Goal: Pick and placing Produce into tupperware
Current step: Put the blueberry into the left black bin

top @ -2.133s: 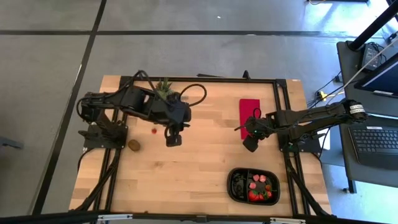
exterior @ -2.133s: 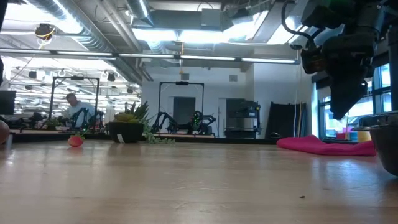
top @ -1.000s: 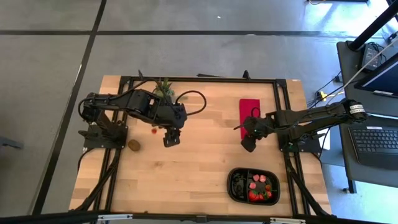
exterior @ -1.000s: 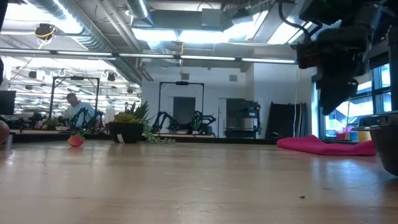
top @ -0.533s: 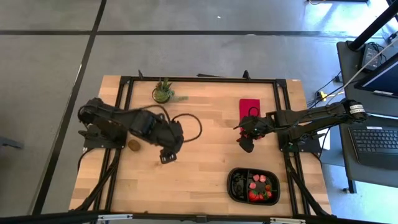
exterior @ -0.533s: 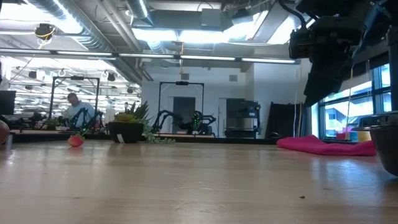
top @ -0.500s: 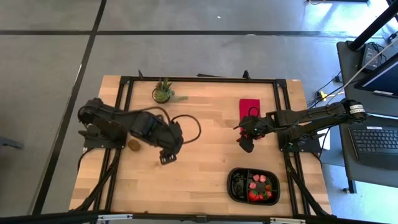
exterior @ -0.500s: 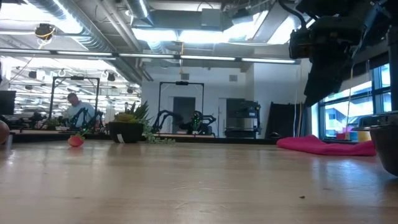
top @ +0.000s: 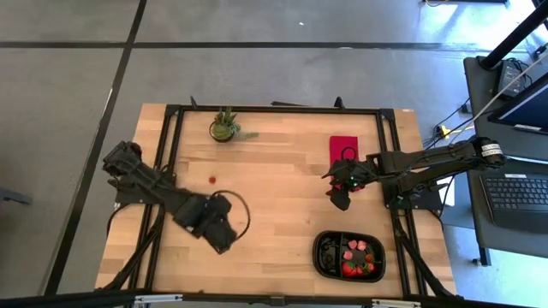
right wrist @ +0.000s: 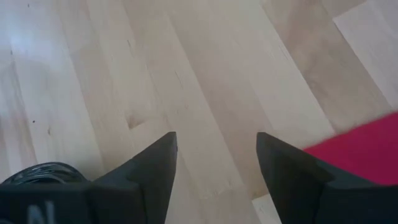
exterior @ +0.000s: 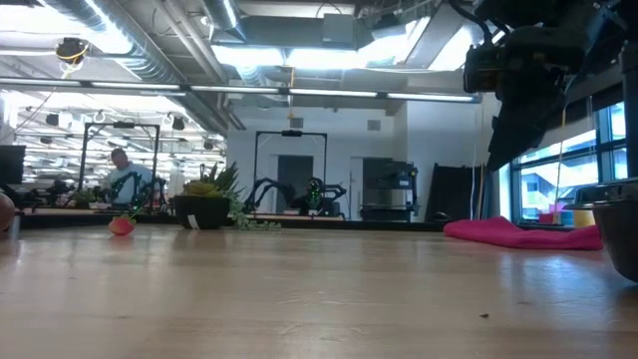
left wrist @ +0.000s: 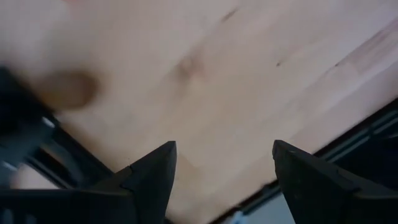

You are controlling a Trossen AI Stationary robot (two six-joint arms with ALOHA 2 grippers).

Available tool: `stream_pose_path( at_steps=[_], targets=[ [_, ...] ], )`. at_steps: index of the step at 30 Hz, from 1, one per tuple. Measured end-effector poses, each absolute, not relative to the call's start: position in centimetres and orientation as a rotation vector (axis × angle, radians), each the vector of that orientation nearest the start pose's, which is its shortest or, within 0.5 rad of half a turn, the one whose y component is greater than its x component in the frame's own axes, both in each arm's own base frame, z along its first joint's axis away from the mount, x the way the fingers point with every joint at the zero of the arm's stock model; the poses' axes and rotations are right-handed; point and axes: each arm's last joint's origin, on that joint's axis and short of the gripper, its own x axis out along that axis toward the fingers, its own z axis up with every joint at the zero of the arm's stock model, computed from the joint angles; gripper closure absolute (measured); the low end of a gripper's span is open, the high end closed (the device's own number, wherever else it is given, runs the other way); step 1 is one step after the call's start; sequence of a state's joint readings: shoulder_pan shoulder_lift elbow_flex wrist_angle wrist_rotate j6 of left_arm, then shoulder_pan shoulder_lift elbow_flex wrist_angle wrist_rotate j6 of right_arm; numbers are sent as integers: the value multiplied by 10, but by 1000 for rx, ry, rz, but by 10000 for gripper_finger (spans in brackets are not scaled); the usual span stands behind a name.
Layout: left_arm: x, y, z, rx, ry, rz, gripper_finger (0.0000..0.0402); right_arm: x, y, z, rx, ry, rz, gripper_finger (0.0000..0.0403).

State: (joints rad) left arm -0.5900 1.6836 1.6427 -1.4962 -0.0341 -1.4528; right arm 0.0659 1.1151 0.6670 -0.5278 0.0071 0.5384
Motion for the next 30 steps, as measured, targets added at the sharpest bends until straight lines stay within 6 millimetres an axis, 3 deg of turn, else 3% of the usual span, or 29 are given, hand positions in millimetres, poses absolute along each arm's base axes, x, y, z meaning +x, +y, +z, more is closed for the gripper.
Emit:
stream_pose_path(
  at_steps=[13,24,30],
  targets=[
    [217,-228,282,-1020,1372,796,155,206,13,209,463,945,-204,181],
    [203,-257,247,-1053,1376,614,163,209,14,212,466,904,-192,181],
    [200,-264,232,-923,1412,583,163,211,14,213,470,882,-186,181]
  ],
)
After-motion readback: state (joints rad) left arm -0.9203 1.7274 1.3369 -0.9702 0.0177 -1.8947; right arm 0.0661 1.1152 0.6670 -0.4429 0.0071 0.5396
